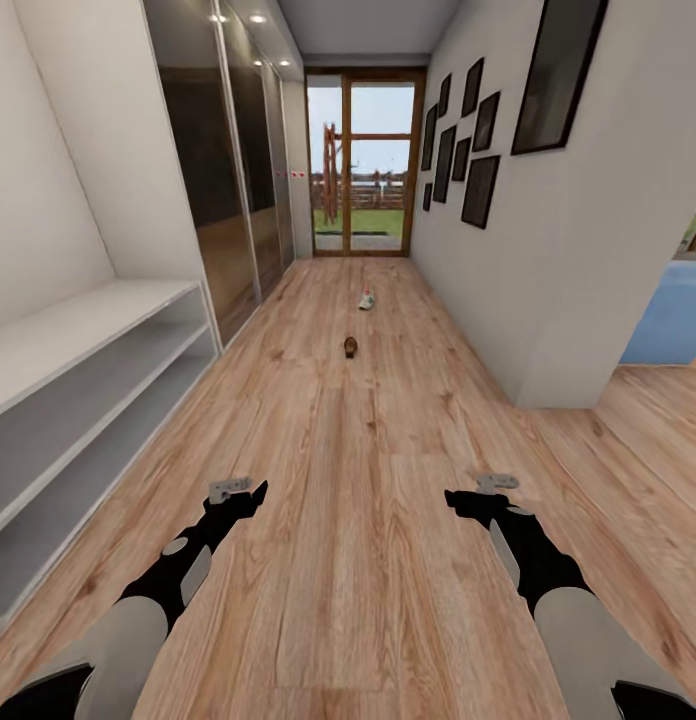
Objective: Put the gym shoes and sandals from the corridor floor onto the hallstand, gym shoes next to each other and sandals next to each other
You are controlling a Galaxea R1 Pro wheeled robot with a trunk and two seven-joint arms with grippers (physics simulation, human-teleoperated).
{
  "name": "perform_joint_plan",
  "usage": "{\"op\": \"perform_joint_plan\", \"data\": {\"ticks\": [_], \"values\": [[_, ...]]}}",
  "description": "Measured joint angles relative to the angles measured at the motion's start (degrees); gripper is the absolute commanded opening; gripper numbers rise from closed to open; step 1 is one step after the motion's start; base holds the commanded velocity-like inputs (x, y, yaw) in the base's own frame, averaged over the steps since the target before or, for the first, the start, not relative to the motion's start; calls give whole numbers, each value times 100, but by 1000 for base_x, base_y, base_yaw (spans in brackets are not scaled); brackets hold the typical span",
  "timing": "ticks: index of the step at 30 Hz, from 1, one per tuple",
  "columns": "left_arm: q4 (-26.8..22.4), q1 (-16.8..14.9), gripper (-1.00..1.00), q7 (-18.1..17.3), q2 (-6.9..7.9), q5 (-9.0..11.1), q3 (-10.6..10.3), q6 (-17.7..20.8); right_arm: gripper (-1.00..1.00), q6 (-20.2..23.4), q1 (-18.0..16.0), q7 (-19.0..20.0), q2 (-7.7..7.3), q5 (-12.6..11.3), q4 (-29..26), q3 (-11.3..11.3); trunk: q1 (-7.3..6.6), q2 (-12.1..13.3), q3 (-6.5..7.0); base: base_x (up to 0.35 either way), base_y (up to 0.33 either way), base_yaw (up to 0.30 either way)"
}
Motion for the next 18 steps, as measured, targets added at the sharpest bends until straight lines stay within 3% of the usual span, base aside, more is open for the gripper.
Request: {"op": "perform_joint_plan", "data": {"ticks": [18], "values": [[78,0,100,-1,0,0,0,0,100,2,0,-1,0,0,-4,0,0,0,0,349,0,0]]}}
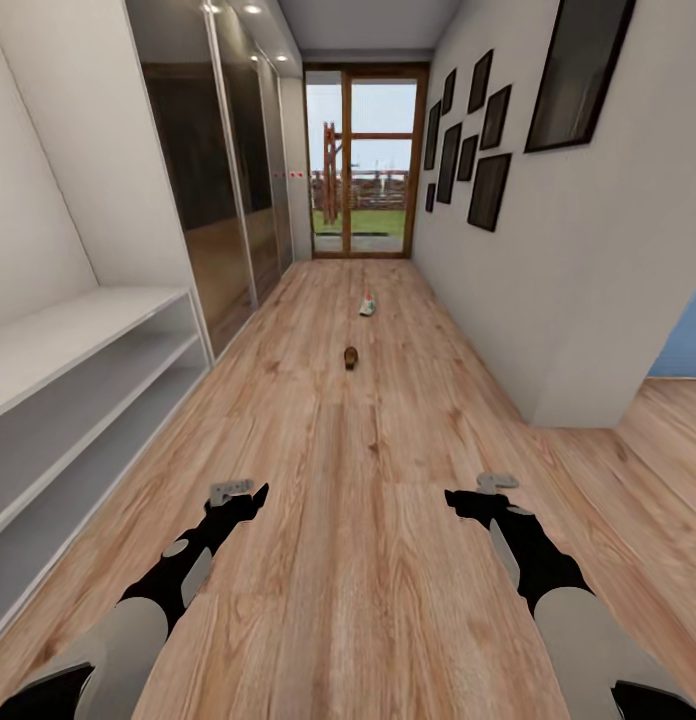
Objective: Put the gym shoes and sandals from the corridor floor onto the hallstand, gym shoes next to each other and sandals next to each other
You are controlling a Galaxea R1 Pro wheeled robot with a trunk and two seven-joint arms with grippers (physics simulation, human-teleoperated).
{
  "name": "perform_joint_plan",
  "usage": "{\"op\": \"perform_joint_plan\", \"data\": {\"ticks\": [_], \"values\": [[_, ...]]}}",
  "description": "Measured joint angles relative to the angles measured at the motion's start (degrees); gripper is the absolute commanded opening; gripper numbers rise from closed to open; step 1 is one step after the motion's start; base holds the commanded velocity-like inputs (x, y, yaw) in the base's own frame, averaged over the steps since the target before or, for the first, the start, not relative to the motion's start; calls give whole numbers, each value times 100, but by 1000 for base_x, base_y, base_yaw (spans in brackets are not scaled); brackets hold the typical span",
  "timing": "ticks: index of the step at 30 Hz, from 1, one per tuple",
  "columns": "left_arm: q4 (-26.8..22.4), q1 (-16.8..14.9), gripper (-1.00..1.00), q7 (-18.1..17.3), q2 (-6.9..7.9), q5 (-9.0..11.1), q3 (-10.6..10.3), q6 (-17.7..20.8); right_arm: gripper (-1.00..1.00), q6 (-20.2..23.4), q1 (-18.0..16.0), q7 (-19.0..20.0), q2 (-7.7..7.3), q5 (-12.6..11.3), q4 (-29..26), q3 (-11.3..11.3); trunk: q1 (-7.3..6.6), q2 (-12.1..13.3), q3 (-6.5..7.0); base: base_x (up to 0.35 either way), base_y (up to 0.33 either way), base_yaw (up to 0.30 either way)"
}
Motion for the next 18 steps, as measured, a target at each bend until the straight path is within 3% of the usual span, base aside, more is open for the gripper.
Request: {"op": "perform_joint_plan", "data": {"ticks": [18], "values": [[0,0,100,0,0,0,0,0,100,-2,0,-1,0,0,0,0,0,0,0,349,0,0]]}}
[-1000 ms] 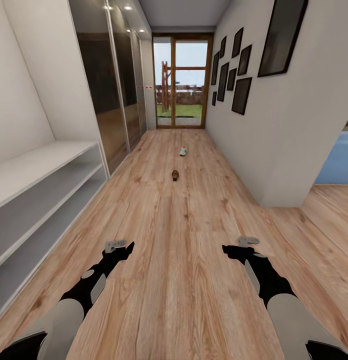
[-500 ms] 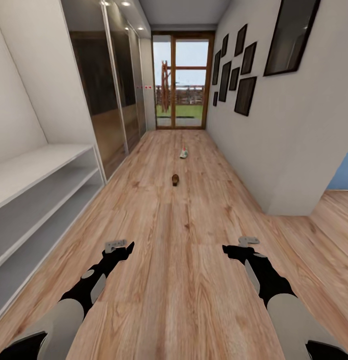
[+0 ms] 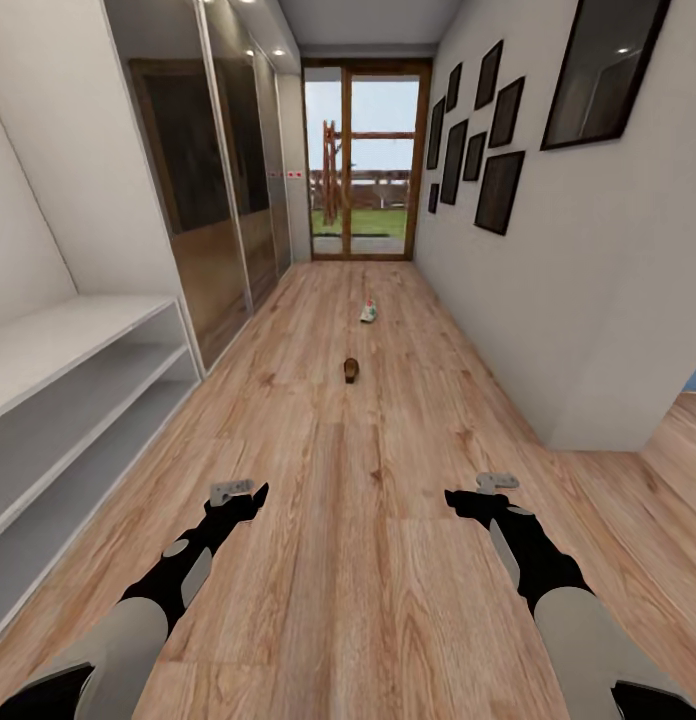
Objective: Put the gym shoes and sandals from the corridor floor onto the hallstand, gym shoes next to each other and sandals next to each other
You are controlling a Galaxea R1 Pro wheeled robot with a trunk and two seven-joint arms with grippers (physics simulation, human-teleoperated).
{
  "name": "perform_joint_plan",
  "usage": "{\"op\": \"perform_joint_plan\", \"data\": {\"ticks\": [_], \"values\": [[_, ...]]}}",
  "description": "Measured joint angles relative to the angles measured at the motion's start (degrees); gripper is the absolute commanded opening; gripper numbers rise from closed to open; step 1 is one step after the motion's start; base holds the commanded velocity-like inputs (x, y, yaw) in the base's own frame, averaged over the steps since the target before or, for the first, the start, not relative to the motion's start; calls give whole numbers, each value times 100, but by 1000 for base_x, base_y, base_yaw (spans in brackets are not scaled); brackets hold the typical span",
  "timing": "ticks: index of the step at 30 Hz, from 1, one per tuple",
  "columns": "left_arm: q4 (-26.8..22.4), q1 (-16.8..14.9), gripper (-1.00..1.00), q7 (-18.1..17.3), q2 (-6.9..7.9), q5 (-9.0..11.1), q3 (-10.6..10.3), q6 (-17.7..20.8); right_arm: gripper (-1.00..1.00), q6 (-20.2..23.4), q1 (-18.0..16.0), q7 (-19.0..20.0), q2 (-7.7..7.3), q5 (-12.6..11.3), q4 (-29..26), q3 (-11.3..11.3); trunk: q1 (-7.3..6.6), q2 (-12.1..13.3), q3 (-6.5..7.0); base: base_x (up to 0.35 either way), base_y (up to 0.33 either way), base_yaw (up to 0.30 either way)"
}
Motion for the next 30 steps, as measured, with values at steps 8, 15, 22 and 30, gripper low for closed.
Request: {"op": "perform_joint_plan", "data": {"ticks": [8,15,22,30], "values": [[0,0,100,0,0,0,0,0,100,-2,0,0,0,0,0,0,0,0,0,349,0,0],[0,0,100,0,0,0,0,0,100,2,0,-1,0,0,4,0,0,0,0,349,0,0],[0,0,100,0,0,0,0,0,100,1,1,-2,0,0,4,0,0,0,0,349,0,0],[0,0,100,0,0,0,0,0,100,0,1,0,0,0,4,1,0,0,0,349,0,0]]}}
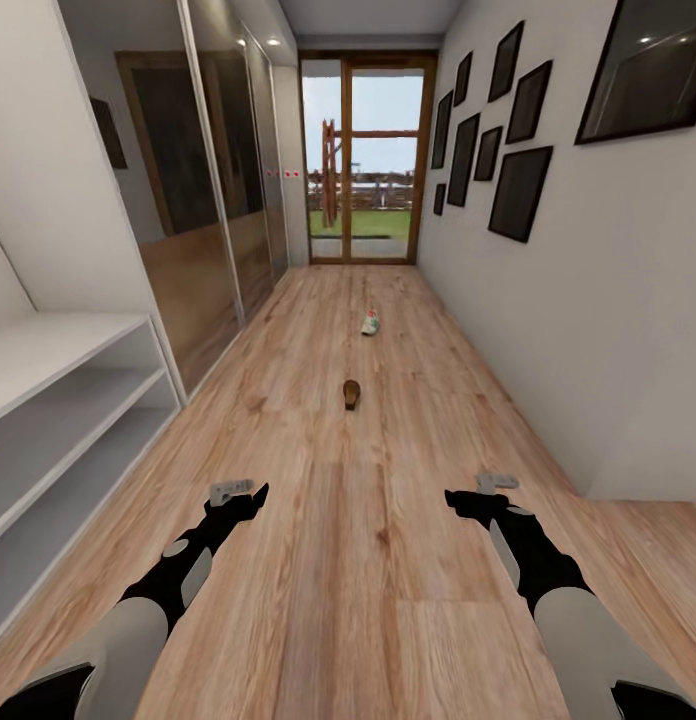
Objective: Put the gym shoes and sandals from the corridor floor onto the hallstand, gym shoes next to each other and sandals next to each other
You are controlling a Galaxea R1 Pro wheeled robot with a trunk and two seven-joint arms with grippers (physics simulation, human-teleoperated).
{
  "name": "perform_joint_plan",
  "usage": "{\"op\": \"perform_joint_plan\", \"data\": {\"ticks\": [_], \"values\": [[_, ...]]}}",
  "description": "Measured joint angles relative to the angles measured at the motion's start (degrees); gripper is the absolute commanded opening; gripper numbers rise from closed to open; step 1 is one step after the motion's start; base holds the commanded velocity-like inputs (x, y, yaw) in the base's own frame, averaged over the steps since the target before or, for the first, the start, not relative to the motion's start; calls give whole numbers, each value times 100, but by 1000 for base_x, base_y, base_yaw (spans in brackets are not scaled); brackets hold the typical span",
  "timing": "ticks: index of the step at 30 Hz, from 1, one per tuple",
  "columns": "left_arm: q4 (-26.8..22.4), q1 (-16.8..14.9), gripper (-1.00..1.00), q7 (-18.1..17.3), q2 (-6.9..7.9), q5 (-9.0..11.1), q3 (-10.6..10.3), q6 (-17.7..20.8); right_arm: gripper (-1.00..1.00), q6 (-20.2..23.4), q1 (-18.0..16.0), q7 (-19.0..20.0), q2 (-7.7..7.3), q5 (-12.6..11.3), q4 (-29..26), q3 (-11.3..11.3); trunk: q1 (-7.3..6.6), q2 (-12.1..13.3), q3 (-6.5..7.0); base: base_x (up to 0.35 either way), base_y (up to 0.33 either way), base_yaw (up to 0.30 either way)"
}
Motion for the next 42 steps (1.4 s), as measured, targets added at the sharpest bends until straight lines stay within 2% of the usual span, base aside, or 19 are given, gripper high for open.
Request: {"op": "perform_joint_plan", "data": {"ticks": [26,42], "values": [[0,0,100,0,0,0,0,0,100,2,-1,0,0,0,0,-1,0,0,0,349,1,0],[-1,0,100,0,0,-5,0,1,100,2,-1,-1,0,0,-7,1,1,0,0,324,121,0]]}}
